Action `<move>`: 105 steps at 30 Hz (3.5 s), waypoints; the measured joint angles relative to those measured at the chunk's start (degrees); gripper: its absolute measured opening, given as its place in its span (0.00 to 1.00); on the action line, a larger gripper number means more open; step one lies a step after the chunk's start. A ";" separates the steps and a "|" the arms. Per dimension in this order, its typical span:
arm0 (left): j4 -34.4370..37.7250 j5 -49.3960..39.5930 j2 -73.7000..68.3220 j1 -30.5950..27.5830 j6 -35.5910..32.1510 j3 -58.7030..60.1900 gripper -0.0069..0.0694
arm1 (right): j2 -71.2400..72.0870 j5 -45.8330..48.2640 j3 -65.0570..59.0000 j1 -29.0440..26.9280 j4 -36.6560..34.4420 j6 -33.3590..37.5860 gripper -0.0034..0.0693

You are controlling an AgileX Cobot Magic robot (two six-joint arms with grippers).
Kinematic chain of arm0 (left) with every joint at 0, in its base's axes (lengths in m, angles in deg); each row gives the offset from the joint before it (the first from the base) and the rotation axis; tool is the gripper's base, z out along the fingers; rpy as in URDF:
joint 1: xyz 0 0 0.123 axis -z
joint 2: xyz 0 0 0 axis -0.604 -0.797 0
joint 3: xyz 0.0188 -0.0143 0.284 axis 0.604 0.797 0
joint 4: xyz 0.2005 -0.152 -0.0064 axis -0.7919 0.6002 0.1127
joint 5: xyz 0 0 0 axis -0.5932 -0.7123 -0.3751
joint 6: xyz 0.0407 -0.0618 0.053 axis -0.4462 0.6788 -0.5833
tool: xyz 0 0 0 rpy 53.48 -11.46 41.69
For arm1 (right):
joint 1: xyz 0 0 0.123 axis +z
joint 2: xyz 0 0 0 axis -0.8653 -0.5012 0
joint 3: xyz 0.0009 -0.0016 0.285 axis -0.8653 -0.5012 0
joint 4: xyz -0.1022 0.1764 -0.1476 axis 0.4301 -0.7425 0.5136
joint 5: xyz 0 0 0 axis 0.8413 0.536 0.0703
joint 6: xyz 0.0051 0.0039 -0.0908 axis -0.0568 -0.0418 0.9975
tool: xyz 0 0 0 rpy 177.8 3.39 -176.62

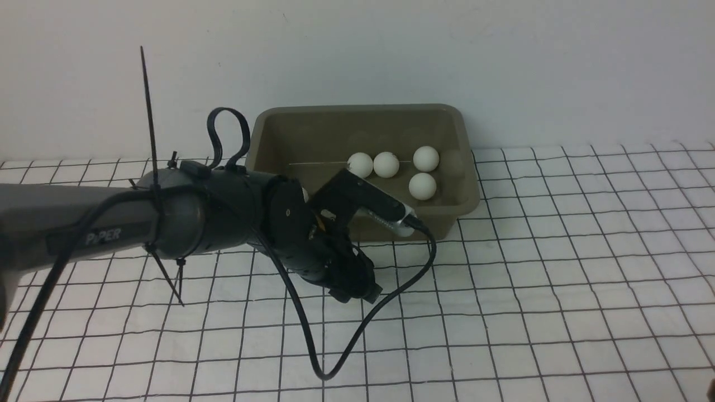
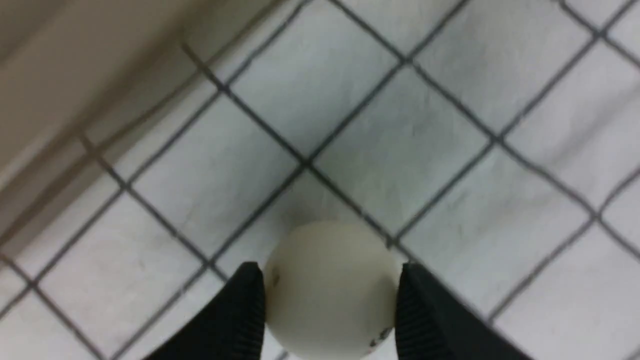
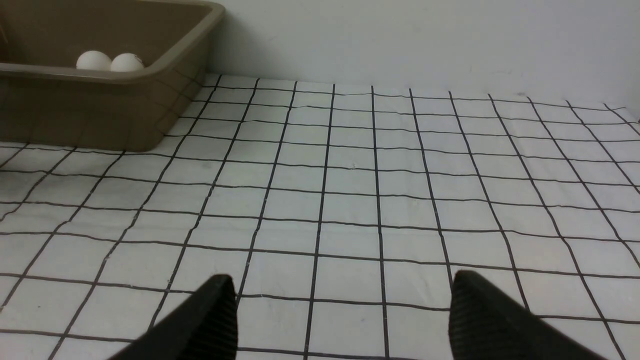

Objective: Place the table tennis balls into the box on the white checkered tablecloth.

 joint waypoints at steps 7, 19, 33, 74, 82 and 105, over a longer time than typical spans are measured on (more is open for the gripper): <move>1.29 -9.43 10.72 2.34 -8.69 0.25 0.48 | 0.00 0.00 0.00 0.00 0.00 0.00 0.76; 18.27 20.32 13.93 -5.53 -25.64 -2.02 0.48 | 0.00 0.00 0.00 0.00 0.00 0.00 0.76; 19.01 18.08 1.05 -7.79 -25.84 -11.37 0.68 | 0.00 0.00 0.00 0.00 0.00 0.00 0.76; 27.43 -21.57 41.08 -13.02 -13.86 -13.14 0.46 | 0.00 0.00 0.00 0.00 0.00 0.00 0.76; -1.95 -19.72 61.93 -16.33 6.67 0.61 0.46 | 0.00 0.00 0.00 0.00 0.00 0.00 0.76; -17.25 2.01 101.25 -28.43 25.21 63.32 0.46 | 0.00 0.00 0.00 0.00 0.00 0.00 0.76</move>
